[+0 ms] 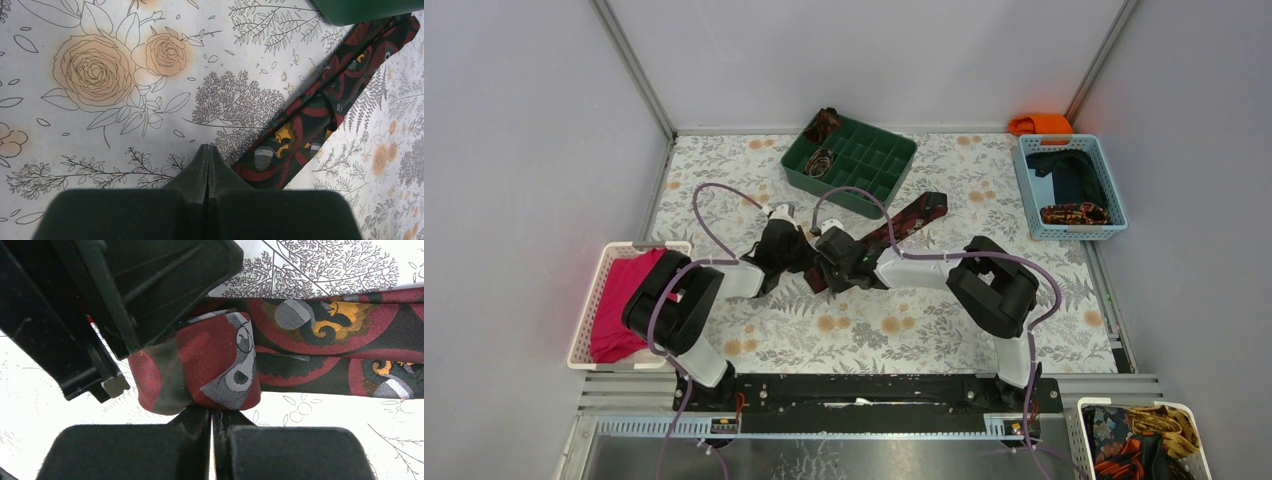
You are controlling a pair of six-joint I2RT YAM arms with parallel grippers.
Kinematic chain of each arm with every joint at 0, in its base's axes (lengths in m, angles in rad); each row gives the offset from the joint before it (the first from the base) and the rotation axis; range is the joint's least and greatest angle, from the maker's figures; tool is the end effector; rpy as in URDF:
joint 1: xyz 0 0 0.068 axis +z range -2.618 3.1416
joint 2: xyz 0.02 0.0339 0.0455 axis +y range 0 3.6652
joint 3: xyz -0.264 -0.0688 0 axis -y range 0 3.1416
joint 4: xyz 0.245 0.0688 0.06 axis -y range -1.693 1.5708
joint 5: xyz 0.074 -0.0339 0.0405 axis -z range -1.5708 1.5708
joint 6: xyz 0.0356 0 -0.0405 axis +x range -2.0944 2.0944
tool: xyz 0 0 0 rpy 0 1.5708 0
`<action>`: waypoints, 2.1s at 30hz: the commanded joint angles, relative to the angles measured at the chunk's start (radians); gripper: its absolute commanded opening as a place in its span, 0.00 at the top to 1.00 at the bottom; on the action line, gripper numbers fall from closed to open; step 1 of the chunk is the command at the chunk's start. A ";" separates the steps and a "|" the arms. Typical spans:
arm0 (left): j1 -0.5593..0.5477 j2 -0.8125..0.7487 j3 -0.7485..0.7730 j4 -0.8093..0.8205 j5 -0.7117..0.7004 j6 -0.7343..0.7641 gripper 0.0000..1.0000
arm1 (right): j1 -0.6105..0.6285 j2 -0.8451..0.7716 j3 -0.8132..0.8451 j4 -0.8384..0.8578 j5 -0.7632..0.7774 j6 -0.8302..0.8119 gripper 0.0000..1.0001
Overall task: Roll the ties
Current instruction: Roll the tie at the center of the board.
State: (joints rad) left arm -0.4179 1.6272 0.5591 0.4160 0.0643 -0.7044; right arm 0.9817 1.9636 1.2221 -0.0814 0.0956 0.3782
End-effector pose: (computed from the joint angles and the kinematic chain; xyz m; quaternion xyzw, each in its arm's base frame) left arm 0.2664 -0.1208 0.1248 -0.1138 0.8887 -0.2602 0.3598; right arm 0.2343 0.3446 0.1559 -0.2597 0.8930 0.1948 0.3117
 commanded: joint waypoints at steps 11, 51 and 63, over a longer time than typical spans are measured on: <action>0.011 -0.175 0.159 -0.457 -0.481 -0.039 1.00 | 0.037 -0.192 -0.057 -0.196 0.240 -0.097 0.86; 0.004 -0.976 0.157 -0.762 -0.627 -0.021 1.00 | 0.212 0.260 0.438 -0.333 0.597 -0.413 0.27; 0.004 -0.965 0.149 -0.740 -0.599 -0.019 1.00 | 0.131 0.294 0.462 -0.354 0.493 -0.319 0.40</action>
State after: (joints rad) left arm -0.4122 0.6590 0.7204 -0.3569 -0.5449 -0.7452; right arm 1.1358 2.2261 1.6497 -0.4137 0.6418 0.0002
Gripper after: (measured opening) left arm 0.007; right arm 0.636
